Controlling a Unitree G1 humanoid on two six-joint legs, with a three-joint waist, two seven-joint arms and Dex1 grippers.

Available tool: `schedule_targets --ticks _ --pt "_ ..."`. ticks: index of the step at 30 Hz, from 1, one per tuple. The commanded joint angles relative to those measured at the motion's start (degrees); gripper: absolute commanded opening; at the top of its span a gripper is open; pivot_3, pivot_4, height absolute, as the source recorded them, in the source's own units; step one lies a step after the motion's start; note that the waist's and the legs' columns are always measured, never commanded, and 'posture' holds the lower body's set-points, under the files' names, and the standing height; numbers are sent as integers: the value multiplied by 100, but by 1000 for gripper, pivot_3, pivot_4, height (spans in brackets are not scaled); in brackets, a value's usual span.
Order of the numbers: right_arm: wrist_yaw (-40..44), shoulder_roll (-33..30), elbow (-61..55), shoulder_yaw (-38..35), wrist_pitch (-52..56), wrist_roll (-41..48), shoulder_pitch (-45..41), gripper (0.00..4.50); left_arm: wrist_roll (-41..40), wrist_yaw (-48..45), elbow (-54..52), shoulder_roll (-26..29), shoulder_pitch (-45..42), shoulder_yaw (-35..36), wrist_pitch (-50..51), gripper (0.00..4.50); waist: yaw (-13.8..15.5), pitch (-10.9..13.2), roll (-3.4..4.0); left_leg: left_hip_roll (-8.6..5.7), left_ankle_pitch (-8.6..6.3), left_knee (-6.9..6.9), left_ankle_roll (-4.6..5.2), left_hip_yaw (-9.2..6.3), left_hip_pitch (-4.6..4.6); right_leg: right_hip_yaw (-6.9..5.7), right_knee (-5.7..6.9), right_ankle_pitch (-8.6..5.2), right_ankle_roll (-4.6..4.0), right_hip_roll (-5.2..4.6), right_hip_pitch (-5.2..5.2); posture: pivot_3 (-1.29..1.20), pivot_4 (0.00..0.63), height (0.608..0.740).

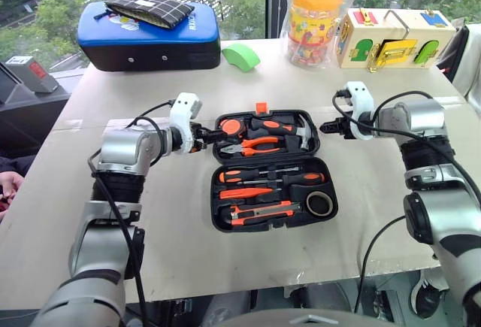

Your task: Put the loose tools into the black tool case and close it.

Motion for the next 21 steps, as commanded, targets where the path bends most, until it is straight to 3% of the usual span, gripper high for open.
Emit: schedule_targets --ticks 1,2,4,5,7,11,19,20,21 --pt "263 -17 41 -66 -132 66 -254 444 185 -62 248 7 -75 -53 -174 1069 11 1 2 0 0 1 0 0 4 1 3 6 1 0 2 0 150 740" --pt "341 -45 -27 -55 -165 79 -263 101 195 -83 256 23 -77 -38 -192 780 21 2 4 -1 0 1 1 -2 6 0 5 13 0 2 2 0 150 740" --pt "523 -132 -350 -61 -231 139 -227 0 215 -121 256 48 -65 -2 -212 161 40 4 6 -1 0 1 1 -4 7 0 5 24 4 5 1 0 150 740" --pt "622 -171 -539 -80 -175 204 -196 458 218 -128 243 47 -54 17 -206 0 43 4 7 0 0 3 1 -4 8 0 5 27 7 7 1 0 150 740" --pt "687 -219 -785 -122 8 276 -170 965 228 -110 214 29 -29 45 -208 0 42 4 8 0 1 4 0 -5 9 -1 6 28 9 8 0 0 150 740" --pt "641 -153 -829 -239 351 394 -247 2746 203 -71 120 -24 9 107 -168 0 43 3 7 5 1 1 -1 -7 9 -1 5 28 9 11 0 0 150 740" --pt "249 194 219 156 -409 -204 -283 2746 177 -35 -92 -99 49 85 -56 0 64 4 8 3 1 2 -1 -7 8 -1 3 29 8 8 -1 0 150 740" --pt "248 211 372 151 -513 -237 -304 2368 174 -30 -114 -106 50 87 -45 0 60 3 8 3 1 2 -1 -6 8 0 2 29 8 8 -1 0 150 740" --pt "278 215 482 164 -591 -261 -322 2261 173 -24 -132 -110 53 88 -35 0 58 3 8 3 1 2 -1 -5 10 1 2 29 9 8 -1 0 150 740"
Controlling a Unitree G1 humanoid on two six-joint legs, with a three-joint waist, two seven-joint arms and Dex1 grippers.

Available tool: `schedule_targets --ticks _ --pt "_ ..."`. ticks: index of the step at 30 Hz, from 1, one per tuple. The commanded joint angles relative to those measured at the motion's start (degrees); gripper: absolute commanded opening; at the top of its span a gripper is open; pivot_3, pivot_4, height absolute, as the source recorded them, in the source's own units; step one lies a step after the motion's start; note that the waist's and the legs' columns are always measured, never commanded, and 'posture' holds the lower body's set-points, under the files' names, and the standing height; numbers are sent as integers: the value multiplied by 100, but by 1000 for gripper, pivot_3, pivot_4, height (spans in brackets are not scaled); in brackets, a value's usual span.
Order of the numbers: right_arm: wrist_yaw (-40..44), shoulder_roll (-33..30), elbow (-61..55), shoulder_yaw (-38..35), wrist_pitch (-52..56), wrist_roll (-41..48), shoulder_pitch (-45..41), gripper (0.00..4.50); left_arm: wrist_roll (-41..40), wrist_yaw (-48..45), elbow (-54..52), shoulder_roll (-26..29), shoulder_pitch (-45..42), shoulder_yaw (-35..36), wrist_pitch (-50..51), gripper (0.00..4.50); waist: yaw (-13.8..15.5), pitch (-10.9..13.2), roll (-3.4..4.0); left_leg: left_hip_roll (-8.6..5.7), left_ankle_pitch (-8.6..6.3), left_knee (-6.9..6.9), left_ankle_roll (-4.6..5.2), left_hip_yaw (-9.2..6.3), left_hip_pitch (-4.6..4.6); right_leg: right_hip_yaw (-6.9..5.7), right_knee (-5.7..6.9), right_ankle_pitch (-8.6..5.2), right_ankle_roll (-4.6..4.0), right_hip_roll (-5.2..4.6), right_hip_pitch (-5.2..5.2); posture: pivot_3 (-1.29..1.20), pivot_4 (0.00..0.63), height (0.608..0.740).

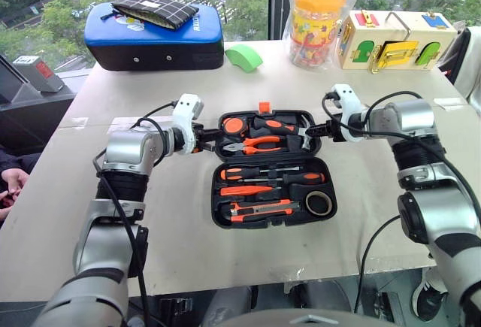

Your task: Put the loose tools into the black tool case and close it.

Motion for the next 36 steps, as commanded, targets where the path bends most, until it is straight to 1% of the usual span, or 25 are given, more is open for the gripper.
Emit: schedule_targets --ticks 1,3,4,5,6,12,14,16,18,20,22,25,27,30,33,36 --pt "-60 10 442 -21 -394 -198 -204 1899 58 50 -226 -39 40 -6 17 0 1 -1 -1 0 0 0 0 0 1 0 0 0 0 0 0 0 150 740" --pt "12 -6 575 -82 -407 -163 -251 1208 54 56 -256 -34 57 0 23 0 5 -2 -2 0 0 1 0 -1 2 -1 1 0 0 0 2 0 150 740" --pt "64 -27 588 -116 -378 -130 -276 534 49 56 -284 -26 73 6 30 0 5 -2 -2 -1 0 3 0 -1 2 -1 1 0 0 0 2 0 150 740" --pt "129 -55 579 -132 -346 -104 -296 77 45 59 -311 -20 89 15 39 0 4 -2 -3 -2 0 3 0 -1 2 0 1 0 0 0 3 0 150 740" --pt "211 -93 546 -137 -297 -76 -307 19 43 61 -338 -15 105 25 50 0 4 -2 -3 -2 0 3 0 -1 2 0 1 0 0 -1 3 0 150 740" --pt "488 -168 425 23 -292 -145 -237 19 19 56 -481 -39 180 90 54 0 8 -1 -1 -2 0 0 0 -5 -2 -5 -4 0 0 -1 1 0 150 740" --pt "422 -102 416 -68 -494 -149 -221 19 -24 -2 -555 -77 204 141 -91 0 5 -1 -1 -2 0 0 0 -5 -2 -3 -6 0 0 -1 1 0 150 740" --pt "293 -17 454 -322 -754 -64 -286 19 -101 15 -589 -167 169 288 -216 0 -4 0 -1 -2 0 0 0 -2 -2 -2 -8 0 0 -1 1 0 150 740" --pt "162 33 490 -455 -1149 -82 -342 19 -45 56 -546 -244 75 358 -519 0 -6 1 0 -2 0 1 0 -1 -7 -1 -7 0 0 -1 1 0 150 740" --pt "14 72 565 -556 -1515 -132 -419 19 106 269 -403 -382 -79 471 -1100 0 -3 3 1 -3 0 3 0 1 -9 -1 -4 3 3 -1 0 0 150 740" --pt "-62 75 563 -589 -1917 -189 -464 19 124 397 -259 -500 -247 609 -1432 0 7 6 -3 -5 1 6 -1 0 -11 -3 -5 10 5 -1 0 0 150 740" --pt "-138 41 473 -708 -2378 -202 -484 19 263 346 -242 -549 -286 576 -2085 0 -30 5 -6 -5 2 10 -4 0 -33 -3 -5 11 7 -1 -23 0 150 740" --pt "-150 -10 187 -820 -2474 -121 -376 19 324 342 -326 -593 -179 587 -2589 0 -68 5 -6 -4 7 13 -10 1 -63 -2 -3 12 7 -1 -53 0 150 740" --pt "77 -112 -794 -884 -2498 56 182 19 448 133 -574 -545 160 470 -3285 0 -137 3 -10 -2 9 15 -12 -4 -87 -5 3 13 7 -3 -71 0 150 740" --pt "245 -247 -1904 -875 -2243 244 922 19 494 -61 -823 -447 511 394 -3565 0 -164 2 -10 -2 9 15 -11 -7 -85 -33 -4 13 7 -12 -71 0 150 740" --pt "35 -288 -2618 -1005 -2106 334 1469 19 597 -189 -924 -383 828 427 -4171 0 -155 -3 -9 -2 8 12 -10 -9 -82 -46 -4 13 7 -16 -73 0 150 740"
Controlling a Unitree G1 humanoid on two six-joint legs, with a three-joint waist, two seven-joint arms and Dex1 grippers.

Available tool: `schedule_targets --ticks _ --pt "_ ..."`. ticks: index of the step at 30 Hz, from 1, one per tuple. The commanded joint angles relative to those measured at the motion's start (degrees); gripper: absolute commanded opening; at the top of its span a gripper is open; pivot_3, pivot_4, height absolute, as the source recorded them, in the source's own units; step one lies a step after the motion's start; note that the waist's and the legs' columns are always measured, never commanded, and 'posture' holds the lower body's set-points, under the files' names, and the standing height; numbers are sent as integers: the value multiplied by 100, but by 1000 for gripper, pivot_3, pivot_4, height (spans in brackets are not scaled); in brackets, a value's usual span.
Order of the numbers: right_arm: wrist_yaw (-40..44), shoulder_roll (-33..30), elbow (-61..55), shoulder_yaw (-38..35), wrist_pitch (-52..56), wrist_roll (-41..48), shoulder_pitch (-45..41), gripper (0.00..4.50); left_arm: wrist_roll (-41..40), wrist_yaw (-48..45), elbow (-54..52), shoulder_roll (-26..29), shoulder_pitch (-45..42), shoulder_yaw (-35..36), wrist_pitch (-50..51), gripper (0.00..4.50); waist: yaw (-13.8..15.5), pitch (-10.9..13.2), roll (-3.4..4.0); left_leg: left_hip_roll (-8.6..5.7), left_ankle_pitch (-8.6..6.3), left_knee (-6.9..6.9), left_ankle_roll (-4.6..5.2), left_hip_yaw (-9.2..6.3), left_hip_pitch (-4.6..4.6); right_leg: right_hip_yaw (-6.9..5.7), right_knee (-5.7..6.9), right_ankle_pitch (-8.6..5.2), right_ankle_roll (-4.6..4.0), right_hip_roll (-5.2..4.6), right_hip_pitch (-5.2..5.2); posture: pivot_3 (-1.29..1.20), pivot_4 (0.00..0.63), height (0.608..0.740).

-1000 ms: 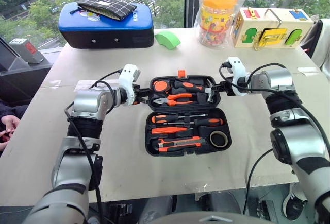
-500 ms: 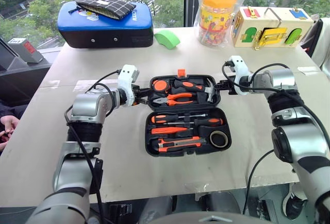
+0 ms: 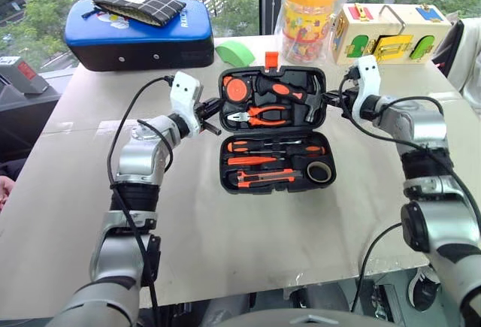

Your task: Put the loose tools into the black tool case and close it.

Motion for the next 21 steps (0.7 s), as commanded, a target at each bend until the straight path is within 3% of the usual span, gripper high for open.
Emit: schedule_targets --ticks 1,5,6,9,11,12,14,16,18,21 --pt "-95 -118 -1450 -274 171 286 667 19 107 -343 -509 163 338 44 -1028 0 8 -3 1 0 0 -8 0 1 5 -3 -3 0 0 -1 1 0 150 740" --pt "-47 -283 -2760 -309 371 539 1405 19 -241 -1008 -945 362 752 121 -1320 0 37 -3 1 -1 -1 -7 1 4 9 0 -17 1 -3 -1 3 0 150 740" --pt "-9 -380 -2986 -256 357 511 1570 607 -368 -1141 -1075 426 845 164 -1240 707 40 -3 1 -1 -1 -7 1 6 10 2 -16 4 -6 -1 3 0 150 740" --pt "376 -885 -3929 -45 312 543 2287 1778 -803 -1536 -1430 840 1169 376 -634 1855 75 -2 2 -1 -2 -3 2 8 18 6 -6 7 -11 1 6 0 150 740" --pt "817 -1645 -4737 260 212 357 3014 2690 -1343 -1990 -1624 1391 1444 630 265 2726 96 -2 3 2 -2 -3 4 5 19 1 -7 12 -13 5 6 0 150 740" --pt "990 -2218 -4999 412 31 19 3418 3143 -1603 -2570 -1682 1929 1691 648 779 3183 96 -1 4 6 -3 -5 4 5 22 1 -8 12 -13 8 8 0 150 740" --pt "1309 -3169 -5364 298 -159 -299 4179 3160 -1842 -3537 -1598 2915 2120 684 1376 4140 57 5 13 8 -15 -7 25 7 21 -15 -8 11 -13 18 2 0 150 740" --pt "1534 -3363 -5771 -397 76 306 4627 2892 -1917 -3910 -1244 3403 2104 788 1470 4170 52 9 16 7 -16 -12 27 15 30 -23 -18 9 -12 44 4 0 150 740" --pt "1696 -3295 -6051 -825 393 948 4804 2033 -1907 -4046 -942 3467 1803 757 1433 4178 85 31 46 14 -23 1 38 13 48 -34 -27 11 -14 30 41 0 150 740" --pt "1328 -2953 -5970 -833 941 1324 4505 678 -1932 -3833 -966 3144 1305 597 1652 4178 176 62 43 29 -25 1 40 12 113 -50 -55 4 -7 18 119 0 150 740"
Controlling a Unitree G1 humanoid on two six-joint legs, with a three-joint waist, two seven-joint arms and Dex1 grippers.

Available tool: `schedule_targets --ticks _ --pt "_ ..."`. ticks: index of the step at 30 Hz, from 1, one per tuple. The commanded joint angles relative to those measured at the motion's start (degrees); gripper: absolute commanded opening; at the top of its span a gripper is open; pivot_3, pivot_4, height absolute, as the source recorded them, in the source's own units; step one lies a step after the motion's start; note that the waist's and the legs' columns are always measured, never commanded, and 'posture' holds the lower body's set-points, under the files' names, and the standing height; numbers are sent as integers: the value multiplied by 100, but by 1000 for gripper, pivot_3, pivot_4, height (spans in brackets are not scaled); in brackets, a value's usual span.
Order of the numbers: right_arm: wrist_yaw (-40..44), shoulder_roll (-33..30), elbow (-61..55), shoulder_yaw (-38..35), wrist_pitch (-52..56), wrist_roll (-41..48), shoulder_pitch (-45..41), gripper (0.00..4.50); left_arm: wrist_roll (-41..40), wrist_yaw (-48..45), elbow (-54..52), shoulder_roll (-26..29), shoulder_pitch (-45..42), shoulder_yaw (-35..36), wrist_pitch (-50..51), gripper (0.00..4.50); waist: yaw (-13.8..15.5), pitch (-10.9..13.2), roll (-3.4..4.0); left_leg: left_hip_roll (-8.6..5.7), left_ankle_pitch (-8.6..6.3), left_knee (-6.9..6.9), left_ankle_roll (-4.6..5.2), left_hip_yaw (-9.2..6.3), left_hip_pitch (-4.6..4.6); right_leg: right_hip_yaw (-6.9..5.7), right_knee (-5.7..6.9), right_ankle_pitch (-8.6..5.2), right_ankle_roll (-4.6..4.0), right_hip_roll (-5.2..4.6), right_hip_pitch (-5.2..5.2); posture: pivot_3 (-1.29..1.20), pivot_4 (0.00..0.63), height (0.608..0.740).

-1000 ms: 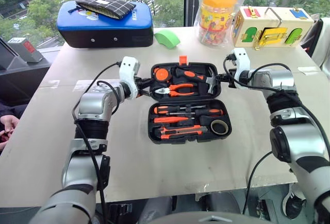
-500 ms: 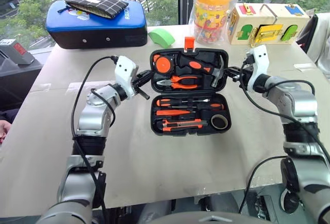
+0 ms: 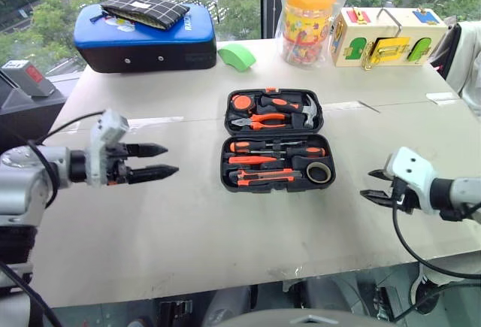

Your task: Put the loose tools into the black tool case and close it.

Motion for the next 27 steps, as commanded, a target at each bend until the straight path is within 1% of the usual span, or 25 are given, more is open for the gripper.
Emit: schedule_targets --ticks 1,2,3,6,8,9,10,11,12,13,15,17,19,22,25,27 --pt "-334 346 -51 -142 572 557 -397 202 -184 224 -96 -366 -484 -96 293 4178 49 5 -5 8 -1 0 0 0 19 -8 -9 -2 -6 -13 20 0 150 740" --pt "-490 499 13 -103 675 615 -554 48 -163 376 -184 -519 -558 -130 329 4178 67 4 -11 8 0 3 0 -1 18 -15 -12 1 -5 -14 22 0 150 740" --pt "-684 683 108 -79 786 659 -741 48 -114 513 -294 -655 -587 -178 318 4178 80 2 -15 6 0 6 0 0 15 -16 -15 5 -7 -14 22 0 150 740" --pt "-1031 942 301 59 992 662 -1176 48 7 917 -527 -992 -545 -213 212 4178 97 0 -20 4 1 5 0 0 -2 -11 -24 30 -31 -16 7 0 150 740" --pt "-1125 1023 439 170 1050 658 -1417 48 128 1219 -613 -1185 -517 -242 128 4178 88 -6 -29 6 15 0 -27 -3 -16 -10 -21 32 -29 -15 -13 0 150 740" --pt "-1203 1093 550 233 1050 629 -1579 418 200 1395 -658 -1299 -516 -269 82 4178 82 -8 -30 6 15 -10 -28 -5 -23 -5 -22 32 -29 -14 -25 0 150 740" --pt "-1366 1240 688 223 1155 657 -1753 539 317 1607 -673 -1417 -535 -299 -5 4178 72 -9 -32 6 16 -17 -29 -7 -30 -1 -26 32 -28 -14 -34 0 150 740" --pt "-1466 1346 823 257 1244 687 -1926 925 477 1932 -666 -1583 -593 -327 -109 4178 63 -9 -32 7 16 -19 -29 -8 -30 0 -29 32 -28 -13 -34 0 150 740" --pt "-1791 1588 1170 345 1422 562 -2251 1314 619 2560 -633 -1919 -798 -373 77 4178 60 -9 -32 7 16 -21 -29 -7 -31 3 -32 32 -29 -13 -35 0 150 740" --pt "-2082 1816 1535 422 1561 432 -2562 1713 815 3156 -613 -2234 -976 -428 153 4178 65 -9 -33 5 16 -23 -29 -6 -30 7 -32 32 -28 -14 -35 0 150 740" --pt "-2380 2138 2311 639 1838 234 -3184 2773 892 4043 -648 -2812 -1348 -476 835 4178 92 -8 -35 -3 16 -11 -28 -3 -31 11 -30 53 -19 -12 -33 0 150 740" --pt "-2645 2457 3102 625 2042 132 -3744 2773 1064 4614 -375 -3067 -1739 -574 1623 4178 96 -13 -44 -6 16 0 -28 -2 -34 10 -29 68 -18 -9 -33 0 150 740" --pt "-2704 2594 3615 685 2091 57 -4092 2773 1093 4836 4 -3202 -2069 -600 2118 4178 98 -12 -43 -9 18 5 -27 3 -33 5 -23 77 -15 -1 -36 0 150 740" --pt "-2720 2742 5029 1044 1818 -355 -4794 2773 1505 4811 1081 -3377 -2648 -970 1560 4178 80 -12 -41 -8 18 4 -28 7 -30 2 -20 76 -14 6 -40 0 150 740" --pt "-2703 2965 6409 1053 1365 -616 -5394 2773 1692 4709 2063 -3579 -3153 -1021 1083 4178 39 -13 -41 -6 22 -2 -34 9 -36 4 -25 76 -14 11 -47 0 150 740" --pt "-2646 3060 7101 1045 992 -769 -5697 2773 1853 4653 2655 -3666 -3434 -1081 743 4178 5 -13 -41 -5 22 -4 -34 10 -38 4 -30 76 -14 2 -49 0 150 740"
